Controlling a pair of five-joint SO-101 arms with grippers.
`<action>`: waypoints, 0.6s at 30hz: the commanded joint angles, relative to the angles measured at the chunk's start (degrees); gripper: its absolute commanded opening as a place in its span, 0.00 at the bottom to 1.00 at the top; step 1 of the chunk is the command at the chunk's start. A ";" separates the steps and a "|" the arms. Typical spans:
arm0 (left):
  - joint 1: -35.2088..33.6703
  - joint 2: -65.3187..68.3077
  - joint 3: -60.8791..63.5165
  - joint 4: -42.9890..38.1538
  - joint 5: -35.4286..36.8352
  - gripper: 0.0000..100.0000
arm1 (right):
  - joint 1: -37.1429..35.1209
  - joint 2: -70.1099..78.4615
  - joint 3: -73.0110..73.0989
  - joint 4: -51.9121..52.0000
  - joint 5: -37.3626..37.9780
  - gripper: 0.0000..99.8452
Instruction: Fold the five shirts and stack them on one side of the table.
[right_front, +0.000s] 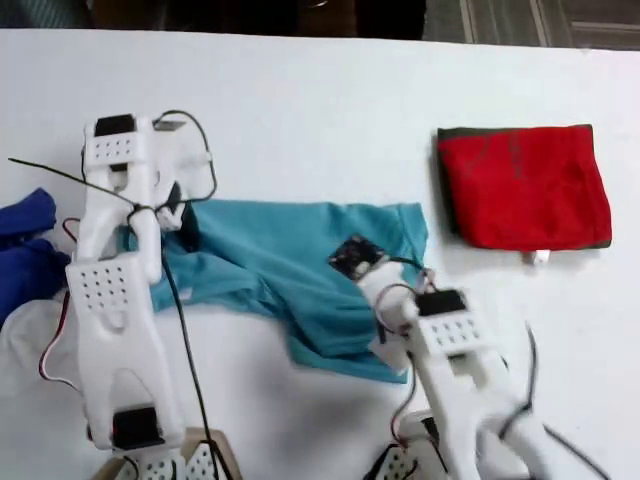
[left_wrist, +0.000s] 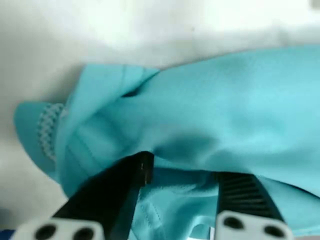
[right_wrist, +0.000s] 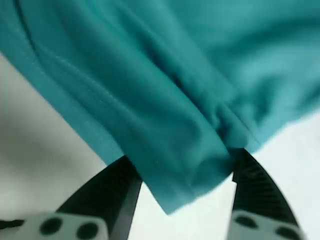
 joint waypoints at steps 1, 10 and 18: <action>-1.76 0.26 -1.63 0.18 0.97 0.23 | -1.80 10.51 -8.09 1.27 -2.99 0.26; -1.85 0.35 -1.63 0.35 0.97 0.23 | -2.15 10.86 -25.67 20.88 -4.13 0.26; -1.76 0.35 -1.71 0.26 0.97 0.23 | -1.89 4.70 -27.52 27.38 -4.22 0.26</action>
